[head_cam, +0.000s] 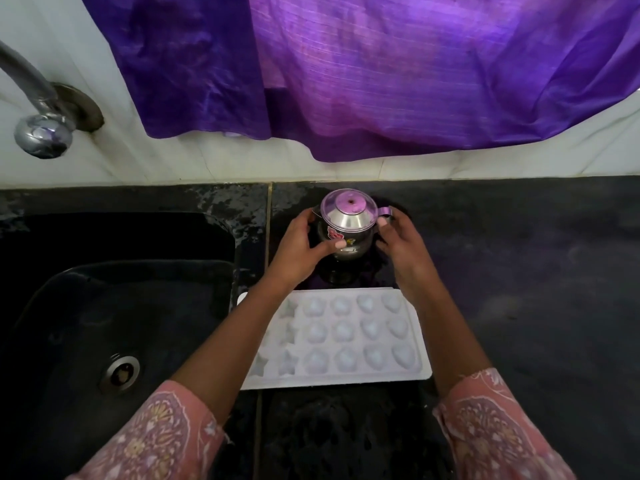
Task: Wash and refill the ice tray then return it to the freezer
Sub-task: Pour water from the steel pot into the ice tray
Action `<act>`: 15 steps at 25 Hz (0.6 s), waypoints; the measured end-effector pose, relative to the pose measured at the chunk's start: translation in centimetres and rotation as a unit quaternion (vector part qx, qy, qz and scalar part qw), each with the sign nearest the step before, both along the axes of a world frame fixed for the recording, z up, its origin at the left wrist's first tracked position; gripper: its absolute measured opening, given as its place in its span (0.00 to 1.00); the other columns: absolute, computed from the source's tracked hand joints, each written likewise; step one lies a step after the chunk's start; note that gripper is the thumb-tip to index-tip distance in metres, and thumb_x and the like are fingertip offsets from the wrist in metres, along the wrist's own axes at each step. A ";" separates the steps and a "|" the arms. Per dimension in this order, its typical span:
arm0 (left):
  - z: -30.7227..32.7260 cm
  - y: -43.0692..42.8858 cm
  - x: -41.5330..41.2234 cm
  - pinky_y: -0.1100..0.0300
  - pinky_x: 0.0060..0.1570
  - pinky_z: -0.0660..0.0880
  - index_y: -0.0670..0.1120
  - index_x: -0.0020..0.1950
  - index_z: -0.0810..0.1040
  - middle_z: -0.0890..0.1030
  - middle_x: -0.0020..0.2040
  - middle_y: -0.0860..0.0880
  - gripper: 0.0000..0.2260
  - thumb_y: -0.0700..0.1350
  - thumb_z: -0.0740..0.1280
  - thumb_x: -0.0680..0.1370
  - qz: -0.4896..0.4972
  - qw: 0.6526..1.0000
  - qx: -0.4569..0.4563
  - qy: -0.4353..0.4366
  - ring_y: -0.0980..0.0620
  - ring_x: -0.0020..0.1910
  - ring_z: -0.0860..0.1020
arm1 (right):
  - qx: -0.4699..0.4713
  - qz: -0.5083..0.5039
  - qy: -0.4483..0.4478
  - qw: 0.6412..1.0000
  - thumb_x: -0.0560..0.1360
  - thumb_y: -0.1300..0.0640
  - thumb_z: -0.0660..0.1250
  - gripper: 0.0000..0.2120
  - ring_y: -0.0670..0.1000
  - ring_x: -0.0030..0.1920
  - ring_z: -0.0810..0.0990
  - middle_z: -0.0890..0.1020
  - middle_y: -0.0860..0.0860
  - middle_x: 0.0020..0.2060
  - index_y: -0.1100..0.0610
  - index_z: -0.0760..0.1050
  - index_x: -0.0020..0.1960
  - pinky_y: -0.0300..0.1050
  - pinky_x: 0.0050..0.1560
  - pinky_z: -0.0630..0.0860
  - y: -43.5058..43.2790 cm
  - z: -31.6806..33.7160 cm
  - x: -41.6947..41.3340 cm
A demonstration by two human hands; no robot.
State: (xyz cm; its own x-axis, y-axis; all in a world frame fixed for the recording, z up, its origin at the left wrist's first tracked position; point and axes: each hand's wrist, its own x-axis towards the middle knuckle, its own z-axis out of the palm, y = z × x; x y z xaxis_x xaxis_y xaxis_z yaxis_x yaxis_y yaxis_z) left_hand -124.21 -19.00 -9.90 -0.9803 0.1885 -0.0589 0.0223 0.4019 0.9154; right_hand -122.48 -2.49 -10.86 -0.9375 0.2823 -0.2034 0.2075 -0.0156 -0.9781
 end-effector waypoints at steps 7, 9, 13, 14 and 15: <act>0.2 0.7 0.0 0.58 0.60 0.69 0.43 0.69 0.66 0.73 0.65 0.45 0.24 0.44 0.69 0.75 0.036 0.998 0.042 0.011 0.51 0.62 0.72 | -0.015 -0.053 0.023 0.998 0.80 0.55 0.59 0.05 0.53 0.55 0.78 0.79 0.52 0.53 0.52 0.72 0.54 0.50 0.58 0.75 -0.5 -0.2 -0.9; 0.5 0.9 0.2 0.61 0.57 0.68 0.43 0.69 0.66 0.74 0.64 0.46 0.24 0.43 0.68 0.75 0.033 0.998 0.042 0.013 0.53 0.61 0.72 | -0.007 -0.075 0.018 0.997 0.79 0.55 0.60 0.03 0.54 0.55 0.79 0.79 0.52 0.51 0.51 0.72 0.51 0.53 0.58 0.76 -0.7 -0.1 -0.9; 0.8 0.6 1.3 0.57 0.61 0.70 0.42 0.68 0.67 0.74 0.64 0.46 0.23 0.42 0.68 0.75 0.032 0.997 0.067 0.009 0.51 0.62 0.73 | -0.013 -0.087 0.026 0.996 0.78 0.56 0.62 0.02 0.55 0.54 0.79 0.80 0.51 0.50 0.51 0.73 0.49 0.54 0.57 0.76 -1.0 0.6 0.4; 1.0 0.5 1.7 0.56 0.62 0.71 0.42 0.68 0.67 0.75 0.63 0.47 0.23 0.42 0.68 0.75 0.031 0.996 0.082 0.008 0.51 0.62 0.73 | -0.020 -0.088 0.041 0.995 0.78 0.57 0.62 0.03 0.53 0.52 0.79 0.80 0.50 0.48 0.50 0.73 0.47 0.52 0.56 0.76 -1.0 0.9 1.0; 1.3 0.4 2.2 0.56 0.62 0.71 0.43 0.68 0.67 0.75 0.62 0.48 0.22 0.41 0.68 0.75 0.028 0.995 0.094 0.009 0.51 0.62 0.73 | -0.029 -0.089 0.062 0.994 0.78 0.58 0.62 0.04 0.52 0.50 0.78 0.80 0.49 0.46 0.50 0.73 0.46 0.50 0.54 0.76 -1.0 1.3 1.7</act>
